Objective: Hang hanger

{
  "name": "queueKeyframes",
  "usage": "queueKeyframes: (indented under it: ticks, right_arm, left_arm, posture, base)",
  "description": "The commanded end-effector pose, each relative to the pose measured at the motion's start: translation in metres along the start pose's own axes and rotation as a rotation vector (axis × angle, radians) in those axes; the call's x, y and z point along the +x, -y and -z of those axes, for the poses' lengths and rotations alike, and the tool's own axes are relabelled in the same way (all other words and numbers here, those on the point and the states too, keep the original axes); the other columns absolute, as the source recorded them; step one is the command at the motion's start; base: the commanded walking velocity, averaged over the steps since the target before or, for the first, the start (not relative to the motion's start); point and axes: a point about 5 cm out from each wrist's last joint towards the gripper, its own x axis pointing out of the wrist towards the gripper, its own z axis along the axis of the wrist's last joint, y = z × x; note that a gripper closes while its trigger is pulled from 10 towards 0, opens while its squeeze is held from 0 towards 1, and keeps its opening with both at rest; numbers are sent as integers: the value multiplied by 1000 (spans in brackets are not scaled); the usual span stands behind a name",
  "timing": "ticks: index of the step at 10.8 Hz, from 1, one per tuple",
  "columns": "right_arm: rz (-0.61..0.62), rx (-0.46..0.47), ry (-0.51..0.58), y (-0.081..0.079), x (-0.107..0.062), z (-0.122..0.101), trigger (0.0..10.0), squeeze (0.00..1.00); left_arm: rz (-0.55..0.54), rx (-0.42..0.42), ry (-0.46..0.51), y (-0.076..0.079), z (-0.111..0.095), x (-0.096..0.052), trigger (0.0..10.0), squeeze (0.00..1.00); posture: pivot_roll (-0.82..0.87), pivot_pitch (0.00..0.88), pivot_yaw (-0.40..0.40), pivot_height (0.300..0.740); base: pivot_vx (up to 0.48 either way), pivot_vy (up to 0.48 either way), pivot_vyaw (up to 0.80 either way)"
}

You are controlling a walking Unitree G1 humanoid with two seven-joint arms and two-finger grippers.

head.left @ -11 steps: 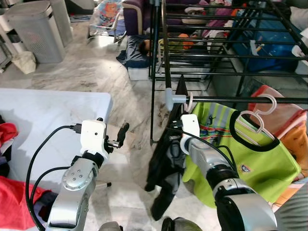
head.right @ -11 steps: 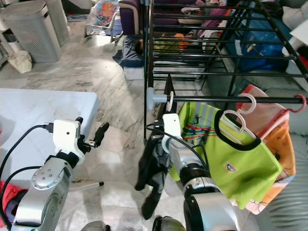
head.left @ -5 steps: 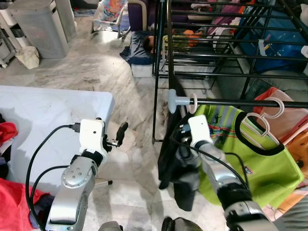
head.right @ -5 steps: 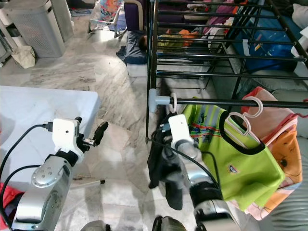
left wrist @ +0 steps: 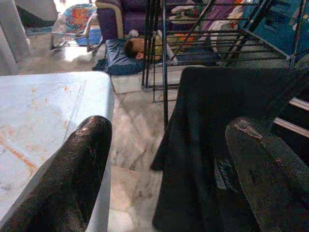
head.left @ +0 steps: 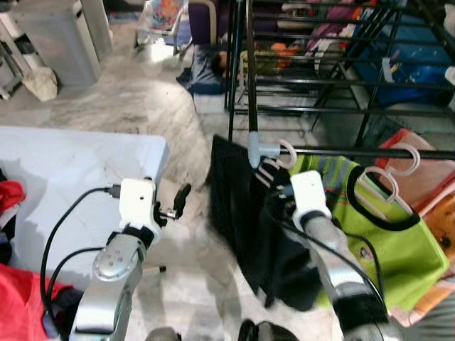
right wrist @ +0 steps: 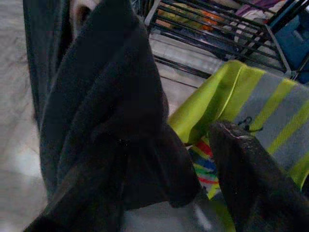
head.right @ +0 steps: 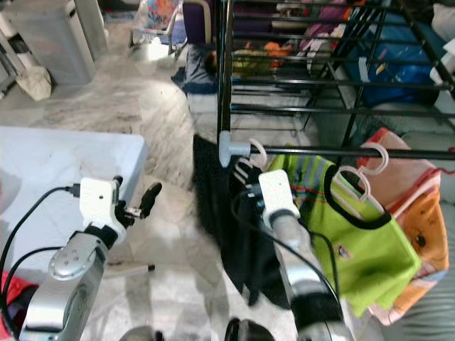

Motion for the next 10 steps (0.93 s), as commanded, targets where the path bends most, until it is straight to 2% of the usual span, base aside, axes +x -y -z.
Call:
queueKeyframes:
  ticks: [1,3,4,6,7,8,9,10]
  right_arm:
    - [10,16,10,6,-5,-3,10000,1000]
    - [18,16,8,11,-20,3,10000,1000]
    - [32,38,44,16,-28,0,10000,1000]
    - [24,56,121,16,-39,-7,10000,1000]
    - [-12,66,122,13,-41,-8,10000,1000]
    - [-18,73,149,15,-45,-10,10000,1000]
    - [13,71,173,22,-48,-13,10000,1000]
    - [23,65,159,25,-51,-11,10000,1000]
  left_arm:
    - [6,-1,3,1,-2,-3,10000,0]
    - [17,-3,-3,3,-1,-3,10000,0]
    - [20,-6,-2,4,-1,-4,10000,0]
    - [-43,-20,31,-2,-5,-6,10000,0]
    - [-40,-62,44,-3,-7,-6,10000,0]
    - [-69,-56,30,-8,-3,-8,10000,0]
    - [-112,-1,6,-10,2,-10,10000,0]
    - [-111,14,-12,-11,6,-12,10000,0]
  posture:
    - [44,53,-17,740]
    - [38,54,-14,740]
    - [37,55,-14,740]
    - [38,50,-14,740]
    - [39,48,-11,740]
    - [31,43,-15,740]
    - [30,38,-15,740]
    - [26,43,-18,740]
  base:
    - [0,0,0]
    - [0,0,0]
    - [0,0,0]
    - [0,0,0]
    - [0,0,0]
    - [0,0,0]
    - [0,0,0]
    - [0,0,0]
